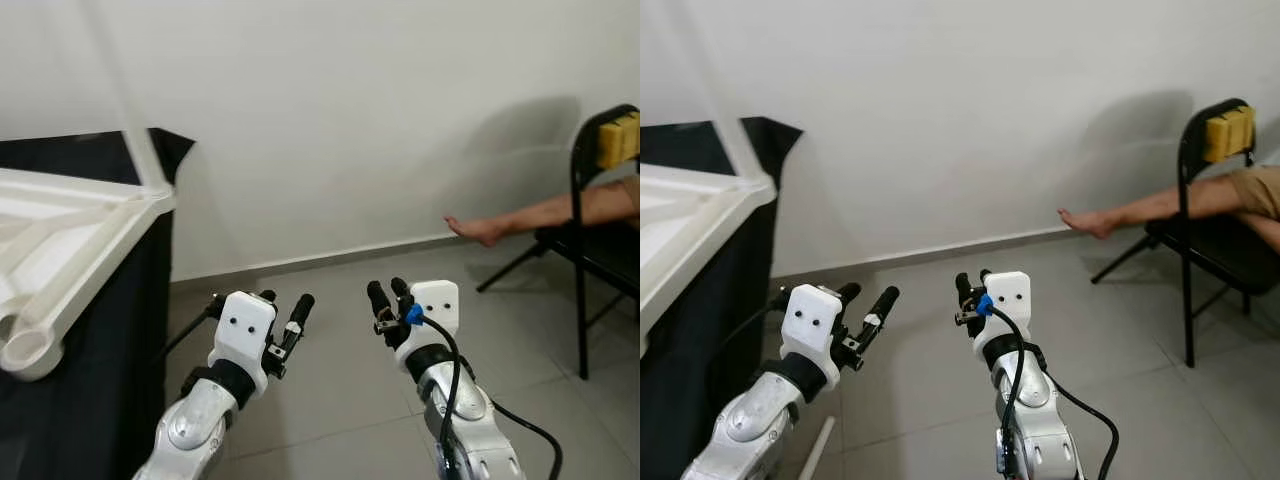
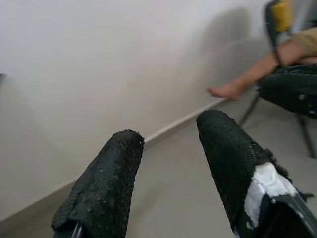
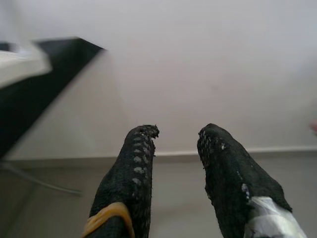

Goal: Building children table

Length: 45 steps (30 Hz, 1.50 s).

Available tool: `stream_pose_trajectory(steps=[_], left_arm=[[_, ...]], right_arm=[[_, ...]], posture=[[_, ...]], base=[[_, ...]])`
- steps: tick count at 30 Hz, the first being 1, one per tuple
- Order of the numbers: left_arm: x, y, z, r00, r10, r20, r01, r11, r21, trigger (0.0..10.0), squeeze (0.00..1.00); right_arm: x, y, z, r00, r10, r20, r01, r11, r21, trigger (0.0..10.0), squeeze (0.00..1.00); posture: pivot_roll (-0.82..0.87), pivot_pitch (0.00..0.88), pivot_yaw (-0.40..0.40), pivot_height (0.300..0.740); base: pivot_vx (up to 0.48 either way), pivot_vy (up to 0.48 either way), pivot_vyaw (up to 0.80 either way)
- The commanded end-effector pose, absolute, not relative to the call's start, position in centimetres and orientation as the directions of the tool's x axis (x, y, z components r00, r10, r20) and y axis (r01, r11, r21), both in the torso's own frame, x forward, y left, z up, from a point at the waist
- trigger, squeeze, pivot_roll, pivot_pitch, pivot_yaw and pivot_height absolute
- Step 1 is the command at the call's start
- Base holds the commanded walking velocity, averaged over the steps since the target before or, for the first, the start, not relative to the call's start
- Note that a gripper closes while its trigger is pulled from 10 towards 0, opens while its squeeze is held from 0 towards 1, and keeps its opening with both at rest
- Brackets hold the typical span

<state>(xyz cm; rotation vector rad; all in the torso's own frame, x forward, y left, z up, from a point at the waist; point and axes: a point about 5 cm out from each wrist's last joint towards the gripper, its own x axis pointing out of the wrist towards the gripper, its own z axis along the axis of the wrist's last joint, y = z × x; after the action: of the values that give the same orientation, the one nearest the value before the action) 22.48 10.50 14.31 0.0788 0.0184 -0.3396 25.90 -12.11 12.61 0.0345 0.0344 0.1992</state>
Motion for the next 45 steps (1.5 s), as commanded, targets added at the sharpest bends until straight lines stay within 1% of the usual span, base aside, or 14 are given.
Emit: stream_pose_trajectory(steps=[1, 7, 14, 21, 24, 32, 37, 41, 45], left_arm=[[22.5, 10.7, 14.1, 0.947, -0.32, -0.035, 0.322, 0.943, 0.082, 10.0, 0.0], [22.5, 10.8, 14.1, 0.947, -0.318, -0.033, 0.32, 0.944, 0.083, 10.0, 0.0], [22.6, 10.8, 14.2, 0.947, -0.321, -0.029, 0.322, 0.943, 0.087, 10.0, 0.0], [22.9, 11.1, 14.3, 0.949, -0.314, -0.026, 0.315, 0.944, 0.093, 10.0, 0.0], [23.0, 11.2, 14.4, 0.951, -0.31, -0.023, 0.311, 0.946, 0.097, 10.0, 0.0], [23.1, 11.4, 14.3, 0.955, -0.296, -0.024, 0.297, 0.951, 0.091, 10.0, 0.0], [23.0, 11.2, 14.2, 0.954, -0.298, -0.028, 0.299, 0.95, 0.089, 10.0, 0.0], [22.5, 10.6, 13.5, 0.952, -0.303, -0.054, 0.305, 0.951, 0.043, 10.0, 0.0], [22.3, 10.5, 13.3, 0.951, -0.302, -0.063, 0.305, 0.952, 0.026, 10.0, 0.0]], right_arm=[[25.8, -12.1, 12.1, 0.978, 0.203, -0.051, -0.202, 0.979, 0.031, 10.0, 0.0], [25.8, -12.1, 12.0, 0.979, 0.196, -0.056, -0.194, 0.98, 0.037, 10.0, 0.0], [25.8, -12.2, 12.0, 0.979, 0.193, -0.061, -0.191, 0.981, 0.041, 10.0, 0.0], [25.9, -12.1, 12.1, 0.979, 0.194, -0.058, -0.192, 0.981, 0.037, 10.0, 0.0], [25.8, -12.0, 12.2, 0.979, 0.199, -0.046, -0.198, 0.98, 0.03, 10.0, 0.0], [25.9, -11.9, 12.2, 0.977, 0.208, -0.05, -0.208, 0.978, 0.014, 10.0, 0.0], [25.9, -11.9, 12.1, 0.977, 0.208, -0.057, -0.207, 0.978, 0.014, 10.0, 0.0], [25.9, -11.8, 12.1, 0.975, 0.214, -0.064, -0.214, 0.977, 0.009, 10.0, 0.0], [25.9, -11.8, 12.2, 0.975, 0.214, -0.06, -0.214, 0.977, 0.007, 10.0, 0.0]], posture=[[0.05, 0.013, -0.019, 0.74], [0.05, 0.012, -0.017, 0.74], [0.05, 0.014, -0.016, 0.74], [0.05, 0.02, -0.016, 0.74], [0.05, 0.023, -0.015, 0.74], [0.05, 0.029, -0.019, 0.74], [0.05, 0.031, -0.019, 0.74], [0.05, 0.036, -0.017, 0.74], [0.05, 0.042, -0.021, 0.74]], base=[[0.0, 0.0, 0.0], [0.0, 0.0, -0.07], [0.0, 0.0, -0.8], [0.0, 0.0, 0.0], [0.0, 0.0, -0.77], [0.0, 0.0, 0.0], [0.0, 0.0, -0.8], [0.0, 0.0, -0.8], [0.0, 0.0, -0.6]])
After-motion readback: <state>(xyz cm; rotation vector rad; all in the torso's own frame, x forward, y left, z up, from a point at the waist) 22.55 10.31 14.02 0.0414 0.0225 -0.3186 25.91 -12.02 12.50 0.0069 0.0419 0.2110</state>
